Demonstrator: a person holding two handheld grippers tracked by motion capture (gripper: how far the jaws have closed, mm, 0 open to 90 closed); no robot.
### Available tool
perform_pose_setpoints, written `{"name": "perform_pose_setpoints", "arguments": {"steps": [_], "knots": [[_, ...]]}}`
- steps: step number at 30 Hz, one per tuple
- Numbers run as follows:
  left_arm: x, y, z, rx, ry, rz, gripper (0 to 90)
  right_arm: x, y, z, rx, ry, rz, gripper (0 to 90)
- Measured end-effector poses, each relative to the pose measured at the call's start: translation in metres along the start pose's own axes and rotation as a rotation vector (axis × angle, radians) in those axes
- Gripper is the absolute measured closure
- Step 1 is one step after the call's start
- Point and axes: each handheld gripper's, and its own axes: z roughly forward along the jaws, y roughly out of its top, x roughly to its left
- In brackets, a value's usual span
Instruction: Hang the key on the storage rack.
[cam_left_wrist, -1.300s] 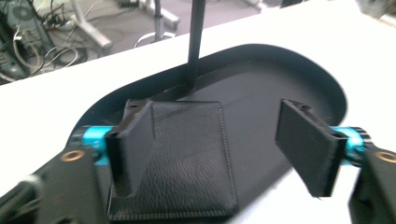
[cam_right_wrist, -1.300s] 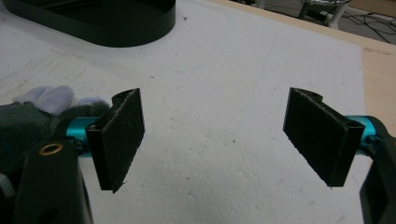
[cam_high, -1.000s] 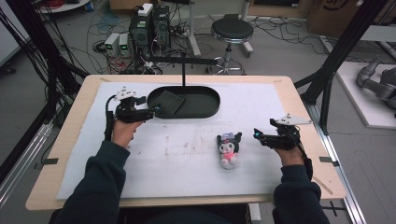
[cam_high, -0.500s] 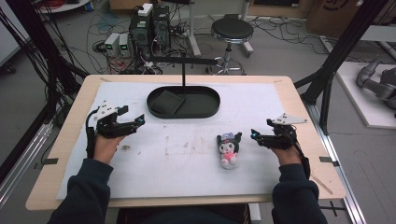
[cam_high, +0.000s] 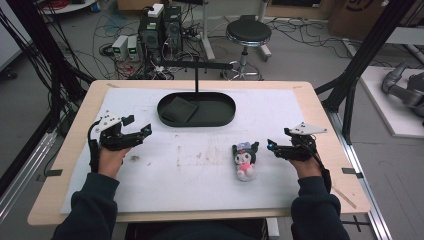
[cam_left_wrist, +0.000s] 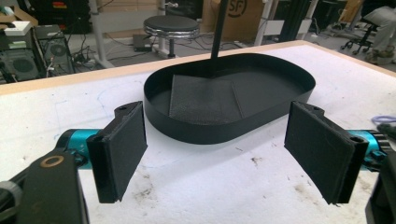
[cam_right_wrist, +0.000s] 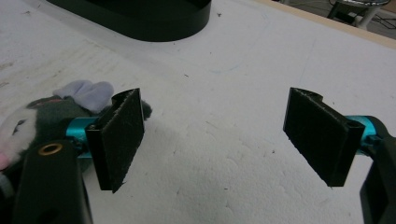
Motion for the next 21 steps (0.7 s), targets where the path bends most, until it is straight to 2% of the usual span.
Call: {"name": "perform_pose_setpoints", "arguments": {"steps": [2, 6, 10, 13, 17, 19, 21], "knots": [[0.000, -0.002, 0.000, 0.006, -0.005, 0.002, 20.3, 0.001, 0.001, 0.000, -0.006, 0.003, 0.001, 20.7], [0.002, -0.003, 0.000, 0.010, -0.009, -0.022, 20.2, 0.004, 0.000, 0.003, 0.014, 0.019, -0.005, 20.7], [0.003, -0.003, -0.003, 0.005, -0.003, -0.023, 20.2, 0.009, -0.001, 0.004, 0.013, 0.057, -0.012, 20.7], [0.003, -0.003, -0.003, 0.006, 0.004, -0.020, 20.6, 0.013, -0.001, 0.004, -0.002, 0.108, -0.014, 19.9], [0.002, -0.004, -0.006, 0.007, 0.015, -0.016, 22.2, 0.020, 0.001, 0.007, 0.019, 0.123, -0.031, 19.8], [0.000, -0.005, -0.009, 0.005, 0.017, -0.018, 23.6, 0.025, 0.003, 0.008, 0.019, 0.157, -0.042, 19.8], [0.001, -0.005, -0.009, 0.006, 0.019, -0.020, 24.5, 0.028, 0.003, 0.009, 0.026, 0.214, -0.056, 19.8]]}}
